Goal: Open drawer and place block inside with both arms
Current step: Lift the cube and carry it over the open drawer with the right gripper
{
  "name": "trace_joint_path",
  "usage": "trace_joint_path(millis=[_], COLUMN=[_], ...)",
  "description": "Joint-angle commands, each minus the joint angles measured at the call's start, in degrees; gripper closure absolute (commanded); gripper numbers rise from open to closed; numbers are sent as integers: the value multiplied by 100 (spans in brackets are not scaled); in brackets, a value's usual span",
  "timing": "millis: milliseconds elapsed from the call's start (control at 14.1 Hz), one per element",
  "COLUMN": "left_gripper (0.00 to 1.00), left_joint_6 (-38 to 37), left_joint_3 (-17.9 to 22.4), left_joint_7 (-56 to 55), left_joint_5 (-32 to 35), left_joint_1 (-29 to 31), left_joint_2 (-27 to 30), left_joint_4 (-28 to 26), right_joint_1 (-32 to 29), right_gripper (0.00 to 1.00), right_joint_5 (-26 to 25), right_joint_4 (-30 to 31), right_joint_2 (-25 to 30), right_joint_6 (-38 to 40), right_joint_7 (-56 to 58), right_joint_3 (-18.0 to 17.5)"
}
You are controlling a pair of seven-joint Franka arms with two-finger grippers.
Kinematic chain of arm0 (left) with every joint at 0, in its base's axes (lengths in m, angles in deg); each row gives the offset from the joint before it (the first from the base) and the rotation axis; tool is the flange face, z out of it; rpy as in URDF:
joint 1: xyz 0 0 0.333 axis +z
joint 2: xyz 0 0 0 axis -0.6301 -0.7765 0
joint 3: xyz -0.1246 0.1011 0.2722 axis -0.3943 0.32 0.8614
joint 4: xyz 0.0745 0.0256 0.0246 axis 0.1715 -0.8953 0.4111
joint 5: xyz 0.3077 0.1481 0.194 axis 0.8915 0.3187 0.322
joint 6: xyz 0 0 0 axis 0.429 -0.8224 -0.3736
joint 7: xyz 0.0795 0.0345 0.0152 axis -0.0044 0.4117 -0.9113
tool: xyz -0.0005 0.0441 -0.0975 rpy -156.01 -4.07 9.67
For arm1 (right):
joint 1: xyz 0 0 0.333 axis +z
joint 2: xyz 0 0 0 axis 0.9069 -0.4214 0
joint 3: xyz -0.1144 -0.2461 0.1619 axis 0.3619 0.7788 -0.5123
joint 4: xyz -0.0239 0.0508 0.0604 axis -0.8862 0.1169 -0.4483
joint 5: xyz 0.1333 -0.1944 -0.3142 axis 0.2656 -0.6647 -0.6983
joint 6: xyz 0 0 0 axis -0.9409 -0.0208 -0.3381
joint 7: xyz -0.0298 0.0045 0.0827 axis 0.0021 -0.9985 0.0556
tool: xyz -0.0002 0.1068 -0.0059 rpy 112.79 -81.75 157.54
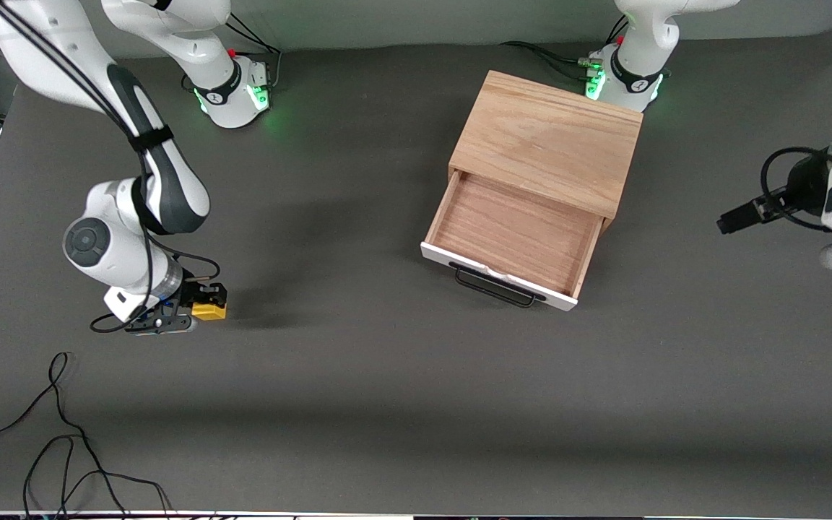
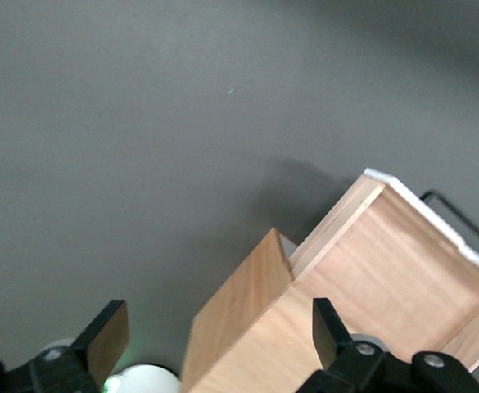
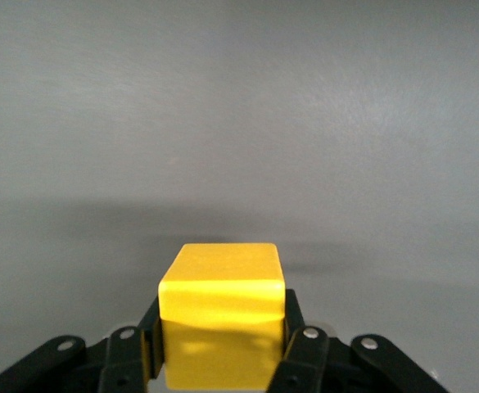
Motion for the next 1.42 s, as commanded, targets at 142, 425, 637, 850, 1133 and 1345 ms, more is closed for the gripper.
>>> trace_joint_path(millis=[142, 425, 637, 850, 1133, 1345], left_gripper=[0, 0, 0, 0, 0, 0], left_joint_6=[85, 173, 418, 718, 727, 727], left_joint_3=[-32, -23, -23, -23, -23, -23], left_joint_7=[1413, 2004, 1986, 1960, 1960, 1951], left_joint_5=[309, 318, 318, 301, 274, 274], left_joint_1=[44, 44, 44, 44, 44, 36], left_joint_2=[497, 603, 778, 999, 929, 902], left_joint_4=[-458, -555, -799, -1196, -1091, -1029], right_joint_1=[84, 93, 119, 653, 1497, 2043], right_gripper=[87, 87, 87, 87, 87, 87], right_joint_5=[-53, -53, -114, -123, -123, -132], right_joint_4=[-1684, -3102, -3700, -4594, -5581, -5942], right_joint_2=[346, 161, 161, -232, -813, -1235], right_joint_6=[2266, 3553, 3809, 4221, 4408, 4242], right_joint_7=[-362, -1487, -1778, -2937, -4439, -5328], right_joint_3=[-426, -1077, -1683, -1746, -1746, -1737])
